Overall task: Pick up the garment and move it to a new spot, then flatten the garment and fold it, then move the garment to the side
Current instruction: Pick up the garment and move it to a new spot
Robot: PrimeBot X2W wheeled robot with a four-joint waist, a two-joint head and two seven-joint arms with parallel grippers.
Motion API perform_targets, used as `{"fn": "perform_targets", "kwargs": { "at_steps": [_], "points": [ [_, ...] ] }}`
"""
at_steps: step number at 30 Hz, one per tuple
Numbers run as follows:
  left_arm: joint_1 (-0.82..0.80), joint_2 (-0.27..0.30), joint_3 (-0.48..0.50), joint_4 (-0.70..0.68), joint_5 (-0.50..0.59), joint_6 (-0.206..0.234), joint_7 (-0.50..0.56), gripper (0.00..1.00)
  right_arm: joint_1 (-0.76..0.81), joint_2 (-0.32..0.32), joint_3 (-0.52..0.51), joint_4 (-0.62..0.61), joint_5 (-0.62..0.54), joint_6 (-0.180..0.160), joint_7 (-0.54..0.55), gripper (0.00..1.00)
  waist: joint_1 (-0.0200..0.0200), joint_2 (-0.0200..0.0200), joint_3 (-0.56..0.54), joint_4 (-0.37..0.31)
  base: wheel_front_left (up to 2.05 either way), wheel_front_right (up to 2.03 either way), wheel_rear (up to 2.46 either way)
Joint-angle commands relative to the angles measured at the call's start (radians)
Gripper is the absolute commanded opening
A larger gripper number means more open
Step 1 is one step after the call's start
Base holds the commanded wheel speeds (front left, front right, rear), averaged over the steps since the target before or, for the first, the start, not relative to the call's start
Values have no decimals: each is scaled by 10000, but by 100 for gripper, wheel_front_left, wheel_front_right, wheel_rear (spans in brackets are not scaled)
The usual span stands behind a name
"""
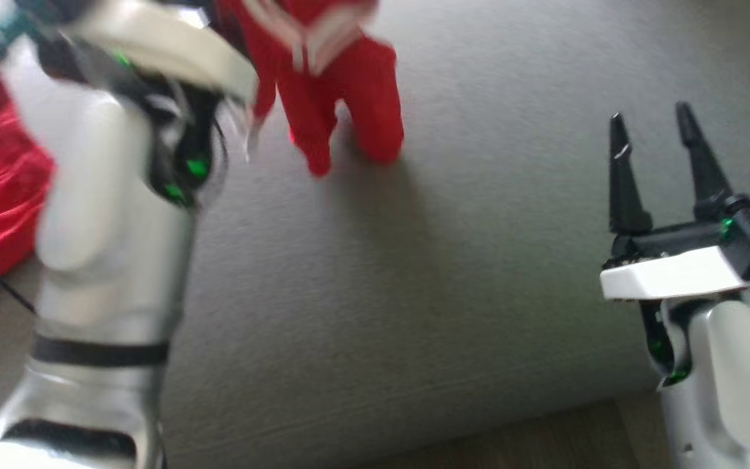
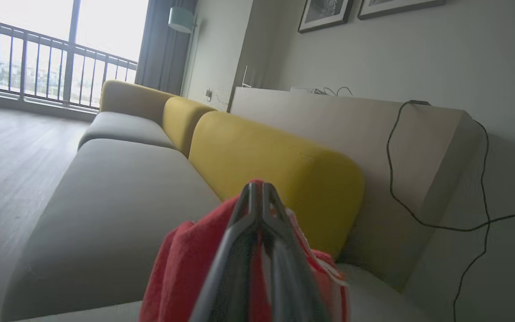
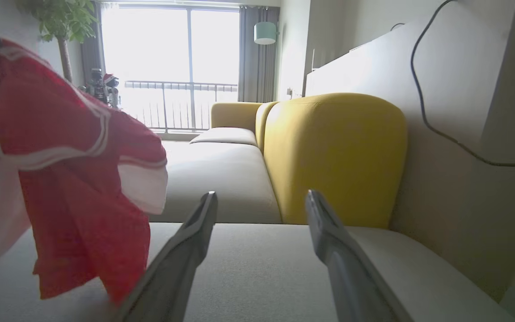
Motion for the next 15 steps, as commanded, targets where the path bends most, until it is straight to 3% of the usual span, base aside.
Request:
{"fn": "perform_targets", "kwargs": {
  "at_steps": [1, 10, 11, 12, 13, 15],
  "points": [
    [-160, 197, 162, -262, -88, 30, -22, 0, -350, 24, 161, -335, 68, -2, -81, 100, 0, -1, 270, -564, 0, 0, 0],
    [630, -31, -2342, 1881, -959, 550, -663, 0, -612, 24, 252, -662, 453, -2, -91, 100, 0, -1, 854, -1836, 0, 0, 0],
    [600, -32, -2610, 2161, -980, 576, -680, 26, -617, 24, 250, -685, 477, -2, -91, 100, 0, -1, 884, -1854, 0, 0, 0],
    [574, -32, -2806, 2405, -980, 618, -769, 81, -607, 24, 256, -684, 508, -2, -91, 100, 0, -1, 899, -1859, 0, 0, 0],
    [564, -32, -2982, 2644, -1026, 597, -817, 100, -583, 24, 316, -652, 617, -2, -92, 100, 0, -1, 896, -1845, 0, 0, 0],
    [507, -33, -3180, 3028, -1064, 584, -1037, 100, -519, 24, 351, -580, 672, -2, -92, 100, 0, -1, 819, -1718, 0, 0, 0]
  ]
}}
